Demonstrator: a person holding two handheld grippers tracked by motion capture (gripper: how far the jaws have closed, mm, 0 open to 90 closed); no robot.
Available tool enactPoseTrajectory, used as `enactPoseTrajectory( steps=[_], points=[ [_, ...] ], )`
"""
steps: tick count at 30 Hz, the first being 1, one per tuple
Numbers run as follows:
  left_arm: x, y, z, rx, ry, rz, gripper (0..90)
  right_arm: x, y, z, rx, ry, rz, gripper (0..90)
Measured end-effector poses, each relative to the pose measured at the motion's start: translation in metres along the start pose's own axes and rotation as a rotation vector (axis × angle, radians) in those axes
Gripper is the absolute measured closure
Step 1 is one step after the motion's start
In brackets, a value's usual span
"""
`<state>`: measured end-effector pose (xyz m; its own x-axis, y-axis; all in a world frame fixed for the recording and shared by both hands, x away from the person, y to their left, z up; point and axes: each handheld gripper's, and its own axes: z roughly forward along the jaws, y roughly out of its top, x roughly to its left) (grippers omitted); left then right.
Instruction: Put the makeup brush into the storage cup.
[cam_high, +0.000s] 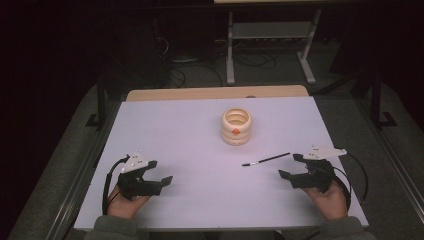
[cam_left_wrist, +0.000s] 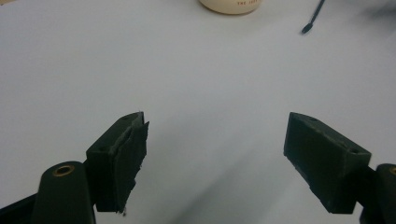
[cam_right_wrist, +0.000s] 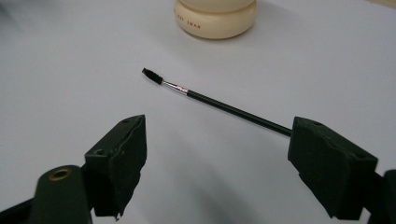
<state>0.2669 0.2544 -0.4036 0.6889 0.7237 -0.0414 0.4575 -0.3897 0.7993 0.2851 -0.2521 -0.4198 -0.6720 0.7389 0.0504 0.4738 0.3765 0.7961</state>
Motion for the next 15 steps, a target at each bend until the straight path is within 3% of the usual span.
enactPoseTrajectory(
  steps=[10, 15],
  points=[
    [0.004, -0.002, -0.003, -0.005, 0.011, -0.007, 20.8, -0.009, 0.011, 0.001, 0.024, 0.018, -0.020, 18.9],
    [0.004, -0.002, -0.002, -0.005, 0.012, -0.003, 20.9, -0.012, 0.022, 0.006, 0.086, 0.024, -0.083, 17.4]
  ],
)
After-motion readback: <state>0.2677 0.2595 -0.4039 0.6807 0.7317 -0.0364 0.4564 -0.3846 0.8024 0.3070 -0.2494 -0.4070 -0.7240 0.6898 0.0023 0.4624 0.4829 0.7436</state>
